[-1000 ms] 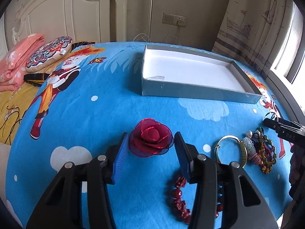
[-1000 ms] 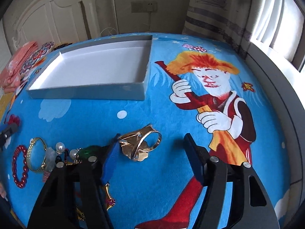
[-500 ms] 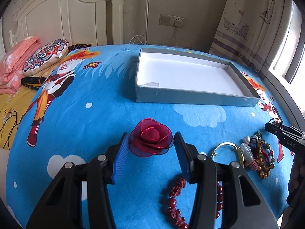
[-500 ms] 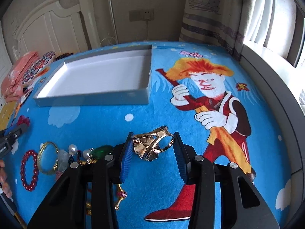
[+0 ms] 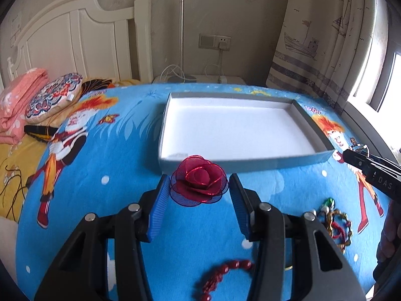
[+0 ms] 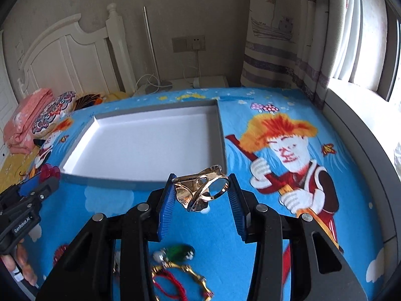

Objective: Organize jewelry
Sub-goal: 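Carry the ring into the white tray and open the right tool while the left tool drops the rose there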

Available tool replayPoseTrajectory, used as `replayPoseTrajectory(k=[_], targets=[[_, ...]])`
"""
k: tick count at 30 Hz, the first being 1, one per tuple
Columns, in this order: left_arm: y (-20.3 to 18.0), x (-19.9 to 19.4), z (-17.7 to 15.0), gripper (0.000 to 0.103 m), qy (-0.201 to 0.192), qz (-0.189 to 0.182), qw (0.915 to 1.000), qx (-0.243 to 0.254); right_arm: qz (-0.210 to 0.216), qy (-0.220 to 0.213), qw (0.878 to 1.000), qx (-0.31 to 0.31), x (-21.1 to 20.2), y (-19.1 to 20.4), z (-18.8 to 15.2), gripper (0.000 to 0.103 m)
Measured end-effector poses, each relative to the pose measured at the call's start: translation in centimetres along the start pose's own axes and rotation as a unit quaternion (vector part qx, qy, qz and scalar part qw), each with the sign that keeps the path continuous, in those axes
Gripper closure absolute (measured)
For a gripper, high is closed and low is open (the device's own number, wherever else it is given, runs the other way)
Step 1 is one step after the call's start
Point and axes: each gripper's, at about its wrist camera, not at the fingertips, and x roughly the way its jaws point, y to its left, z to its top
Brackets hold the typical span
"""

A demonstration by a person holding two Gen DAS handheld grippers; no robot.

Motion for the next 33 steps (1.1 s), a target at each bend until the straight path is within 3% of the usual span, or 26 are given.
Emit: replayPoseTrajectory(k=[12,23,24,26,27,31,33], targets=[[-1.2,5.0,4.6,0.056,0.001,-0.006,1.0,0.002,-0.021,0.001,1.0,-0.004,4.5,1.9,2.4,0.062],[-0.9,8.2,4.6,0.055,0.027,-0.006,0.9996,-0.007,-0.036,0.017,0.999,-0.01,6.3,1.9,2.2,0.062],[-0.8,8.3,4.6,0.055,0.028,-0.006,0.9996,-0.008,-0.037,0.018,0.999,-0.011,6.3,2.0,2.2,0.061],[-0.9,8.4,4.5,0.055,0.029,-0.005,0.9995,-0.008,-0.04,0.016,0.999,-0.011,6.3,2.0,2.2,0.046],[-0.8,8.4,4.5,0.055,0.029,-0.005,0.9995,-0.009,-0.04,0.014,0.999,-0.011,6.2,1.9,2.2,0.044],[-0.8,8.1,4.5,0.042,0.025,-0.001,0.9996,-0.011,-0.041,0.009,0.999,-0.013,5.6,1.8,2.1,0.043],[-0.8,7.7,4.5,0.041,0.022,0.001,0.9997,-0.01,-0.041,0.007,0.999,-0.011,5.3,1.6,2.0,0.043]])
